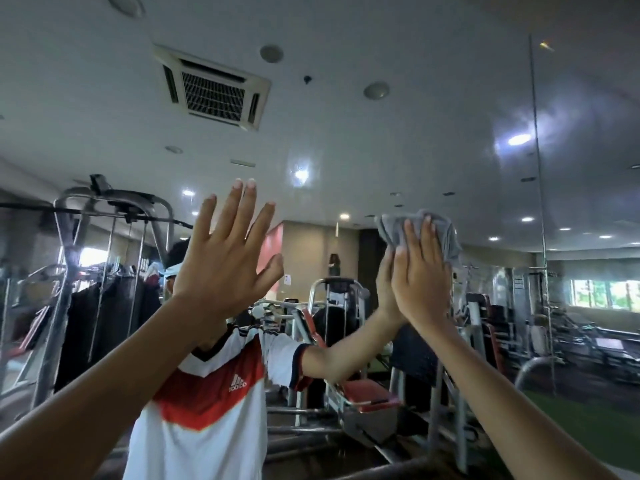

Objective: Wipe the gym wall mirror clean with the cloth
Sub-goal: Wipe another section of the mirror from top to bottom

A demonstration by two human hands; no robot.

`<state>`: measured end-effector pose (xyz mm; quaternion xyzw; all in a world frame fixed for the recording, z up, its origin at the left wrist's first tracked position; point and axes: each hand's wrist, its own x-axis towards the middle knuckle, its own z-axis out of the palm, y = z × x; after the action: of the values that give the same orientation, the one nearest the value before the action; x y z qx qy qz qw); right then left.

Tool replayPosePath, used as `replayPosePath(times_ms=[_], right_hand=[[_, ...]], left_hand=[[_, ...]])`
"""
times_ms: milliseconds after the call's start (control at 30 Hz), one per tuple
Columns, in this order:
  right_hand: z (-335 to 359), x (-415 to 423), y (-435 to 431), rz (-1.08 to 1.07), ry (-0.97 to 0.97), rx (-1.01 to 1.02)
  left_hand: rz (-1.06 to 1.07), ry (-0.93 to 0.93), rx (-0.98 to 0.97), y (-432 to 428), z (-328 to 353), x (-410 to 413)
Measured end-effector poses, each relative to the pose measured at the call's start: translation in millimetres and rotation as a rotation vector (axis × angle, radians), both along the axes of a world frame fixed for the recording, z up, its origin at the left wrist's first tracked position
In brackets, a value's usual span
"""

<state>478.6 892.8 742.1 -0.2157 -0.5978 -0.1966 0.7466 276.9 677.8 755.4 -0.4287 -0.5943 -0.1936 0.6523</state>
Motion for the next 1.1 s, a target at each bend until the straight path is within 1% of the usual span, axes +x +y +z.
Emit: replayPosePath(times_ms=[33, 67, 100, 133, 167, 200, 300, 367, 400, 467, 567, 633, 667, 733, 800, 867, 900, 933, 967, 1033, 1100], right_hand=[[20, -6, -5, 0.042, -0.044, 0.017], [35, -15, -14, 0.072, -0.060, 0.098], [43, -24, -20, 0.136, -0.112, 0.138], [47, -34, -30, 0.137, -0.148, 0.094], [44, -40, -39, 0.065, -0.124, 0.044], [40, -46, -45, 0.004, -0.117, 0.080], [6, -37, -38, -0.132, -0.331, 0.263], [-7, -14, -18, -0.174, -0.439, 0.308], [-5, -4, -11, -0.168, -0.450, 0.294], [16, 5, -3, -0.150, -0.355, 0.196], [80, 2, -30, -0.022, -0.147, 0.001], [112, -13, -47, 0.020, -0.112, -0.106], [120, -21, -52, 0.002, -0.118, -0.082], [120, -34, -53, -0.041, -0.205, 0.088], [106, -32, -39, -0.105, -0.383, 0.257], [97, -12, -22, -0.147, -0.571, 0.380], [97, 1, -12, -0.163, -0.634, 0.402], [103, 14, -2, -0.167, -0.647, 0.395], [114, 22, 6, -0.158, -0.610, 0.359], [150, 26, 13, -0.125, -0.464, 0.253], [196, 16, -1, -0.083, -0.358, 0.144]], left_hand=[[-0.001, 0.000, 0.005, 0, -1, 0], [-0.006, -0.001, 0.013, 0, -1, 0], [-0.012, -0.002, 0.021, 0, -1, -1], [-0.015, 0.000, 0.025, 1, -1, -2], [-0.018, -0.003, 0.023, 0, -2, -2], [-0.022, -0.005, 0.022, 0, -2, -3], [-0.015, 0.018, 0.035, -2, 2, -3], [0.003, 0.028, 0.052, -5, 10, -1], [0.006, 0.036, 0.066, -6, 15, -1], [0.017, 0.072, 0.089, -7, 29, 0], [0.006, 0.109, 0.112, -7, 53, 0], [-0.009, 0.106, 0.096, -7, 67, 1], [-0.009, 0.102, 0.094, -6, 74, 2], [-0.001, 0.093, 0.111, -7, 86, 1], [-0.004, 0.084, 0.117, -12, 97, -3], [-0.005, 0.073, 0.115, -18, 107, -9], [-0.010, 0.059, 0.121, -21, 109, -12], [-0.020, 0.036, 0.131, -22, 111, -14], [-0.033, 0.007, 0.137, -22, 111, -15], [-0.048, -0.032, 0.148, -19, 110, -17], [-0.034, -0.055, 0.158, -17, 110, -18]])
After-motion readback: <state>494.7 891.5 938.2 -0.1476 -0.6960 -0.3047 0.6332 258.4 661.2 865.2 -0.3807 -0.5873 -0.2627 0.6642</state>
